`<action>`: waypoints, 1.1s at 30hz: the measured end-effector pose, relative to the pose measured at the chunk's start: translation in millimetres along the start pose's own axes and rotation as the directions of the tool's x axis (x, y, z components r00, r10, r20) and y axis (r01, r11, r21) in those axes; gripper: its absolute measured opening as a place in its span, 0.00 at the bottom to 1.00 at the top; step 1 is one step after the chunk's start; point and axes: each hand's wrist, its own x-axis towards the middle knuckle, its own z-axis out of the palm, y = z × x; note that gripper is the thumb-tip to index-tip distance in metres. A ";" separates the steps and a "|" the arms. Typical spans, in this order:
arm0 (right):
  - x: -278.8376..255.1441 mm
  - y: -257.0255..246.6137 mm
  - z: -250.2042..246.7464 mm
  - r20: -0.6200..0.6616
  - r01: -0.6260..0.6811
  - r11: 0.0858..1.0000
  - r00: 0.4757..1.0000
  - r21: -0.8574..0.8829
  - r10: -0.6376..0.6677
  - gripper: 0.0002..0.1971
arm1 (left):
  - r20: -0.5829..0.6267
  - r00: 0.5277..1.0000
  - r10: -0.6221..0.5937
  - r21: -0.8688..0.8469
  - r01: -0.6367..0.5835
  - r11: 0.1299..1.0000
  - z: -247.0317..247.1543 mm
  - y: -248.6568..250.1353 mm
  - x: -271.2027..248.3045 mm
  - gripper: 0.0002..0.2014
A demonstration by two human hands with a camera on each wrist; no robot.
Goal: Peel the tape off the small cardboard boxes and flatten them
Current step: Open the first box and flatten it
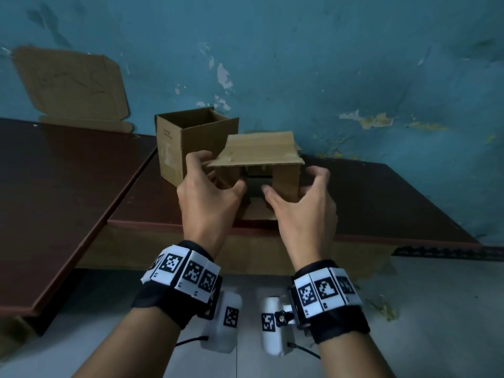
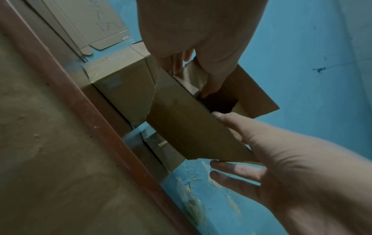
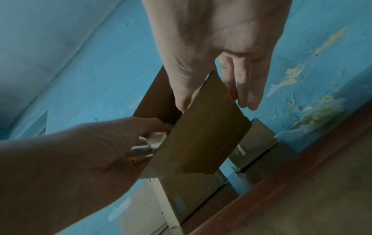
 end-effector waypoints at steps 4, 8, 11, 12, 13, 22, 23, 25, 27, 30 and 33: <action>0.7 7.8 4.2 -0.003 0.087 0.992 0.996 -0.095 -0.088 0.26 | 0.065 0.998 -0.002 0.031 0.000 1.000 0.2 0.5 -1.6 0.34; 5.2 7.0 -1.8 0.040 0.085 0.993 0.996 -0.085 -0.081 0.18 | 0.140 0.990 -0.006 0.069 -0.003 0.998 -4.2 1.1 0.7 0.32; 11.2 9.2 -8.6 0.044 0.049 0.998 0.998 -0.037 -0.048 0.19 | 0.162 0.986 0.028 0.056 -0.037 0.998 -3.2 -5.0 5.0 0.26; 12.8 9.4 -10.3 0.046 0.041 0.999 0.998 -0.014 -0.040 0.21 | 0.177 0.983 0.041 0.064 -0.053 0.997 -3.0 -6.6 4.6 0.23; 13.9 10.5 -11.0 0.047 0.033 0.999 0.998 0.016 -0.034 0.23 | 0.192 0.980 0.050 0.082 -0.067 0.994 -3.0 -7.1 3.9 0.21; 21.5 22.8 -6.7 0.040 0.023 0.970 0.999 0.240 -0.033 0.24 | 0.082 0.994 0.071 0.010 -0.072 0.997 -9.4 -1.7 8.1 0.16; 20.1 20.9 -6.3 0.022 0.049 0.973 0.998 0.226 -0.055 0.25 | 0.095 0.994 0.055 -0.017 -0.054 0.998 -8.7 -0.9 6.5 0.17; 16.8 16.8 -6.0 -0.005 0.101 0.975 0.995 0.196 -0.102 0.25 | 0.128 0.990 0.053 -0.037 -0.049 0.998 -7.4 0.8 4.6 0.22; 14.7 14.9 -4.9 -0.028 0.141 0.972 0.990 0.189 -0.138 0.23 | 0.172 0.982 0.079 -0.017 -0.077 0.997 -6.8 1.1 5.2 0.26; 12.2 11.0 -5.3 -0.079 0.187 0.962 0.981 0.200 -0.174 0.18 | 0.224 0.971 0.082 0.001 -0.084 0.996 -7.8 -0.9 7.7 0.24; 11.7 5.9 -9.1 -0.028 0.139 0.929 0.990 0.344 -0.138 0.13 | 0.202 0.975 0.095 0.006 -0.098 0.995 -9.0 0.9 7.0 0.16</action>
